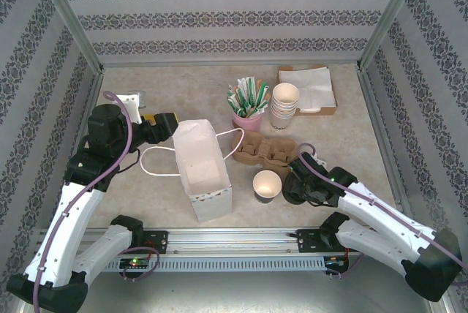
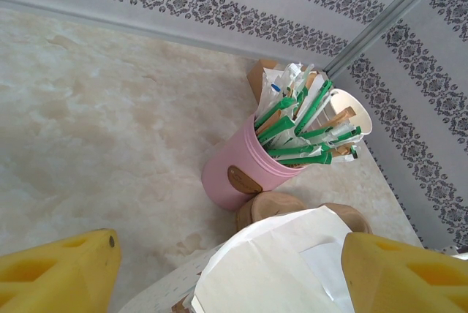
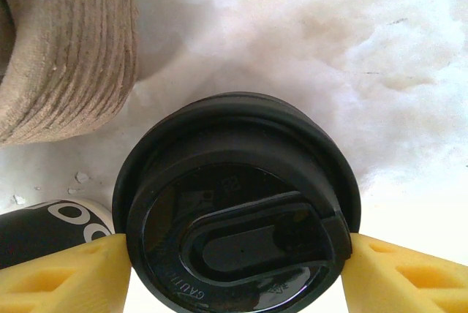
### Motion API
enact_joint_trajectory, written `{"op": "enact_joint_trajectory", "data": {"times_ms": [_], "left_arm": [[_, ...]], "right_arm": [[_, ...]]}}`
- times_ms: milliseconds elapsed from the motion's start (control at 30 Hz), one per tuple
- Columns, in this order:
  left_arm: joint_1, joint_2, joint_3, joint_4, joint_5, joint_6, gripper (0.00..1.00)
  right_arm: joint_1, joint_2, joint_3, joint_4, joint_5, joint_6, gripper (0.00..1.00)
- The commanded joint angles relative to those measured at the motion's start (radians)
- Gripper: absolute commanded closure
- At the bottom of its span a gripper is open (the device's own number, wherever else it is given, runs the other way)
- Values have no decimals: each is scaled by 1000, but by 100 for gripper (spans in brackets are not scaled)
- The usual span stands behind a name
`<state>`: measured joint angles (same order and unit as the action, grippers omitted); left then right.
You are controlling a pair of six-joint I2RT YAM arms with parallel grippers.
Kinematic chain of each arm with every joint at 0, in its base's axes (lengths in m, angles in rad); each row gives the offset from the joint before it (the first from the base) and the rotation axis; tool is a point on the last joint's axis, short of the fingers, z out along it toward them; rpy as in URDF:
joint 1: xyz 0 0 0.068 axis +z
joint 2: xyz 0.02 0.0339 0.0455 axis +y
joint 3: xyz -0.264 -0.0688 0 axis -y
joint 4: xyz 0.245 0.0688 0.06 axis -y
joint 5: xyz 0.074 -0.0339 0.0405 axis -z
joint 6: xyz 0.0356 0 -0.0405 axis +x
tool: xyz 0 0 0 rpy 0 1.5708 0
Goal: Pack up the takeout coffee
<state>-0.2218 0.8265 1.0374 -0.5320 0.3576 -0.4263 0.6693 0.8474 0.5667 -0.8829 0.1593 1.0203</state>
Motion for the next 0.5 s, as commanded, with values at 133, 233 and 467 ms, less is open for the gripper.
{"op": "enact_joint_trajectory", "data": {"times_ms": [133, 233, 467], "left_arm": [[-10, -14, 0, -13, -11, 16, 20], [-10, -15, 0, -12, -13, 15, 20], [-10, -13, 5, -17, -11, 19, 20]], "right_arm": [[-10, -22, 49, -64, 2, -29, 28], [-10, -24, 79, -88, -6, -47, 28], [-11, 1, 185, -179, -32, -126, 28]]}}
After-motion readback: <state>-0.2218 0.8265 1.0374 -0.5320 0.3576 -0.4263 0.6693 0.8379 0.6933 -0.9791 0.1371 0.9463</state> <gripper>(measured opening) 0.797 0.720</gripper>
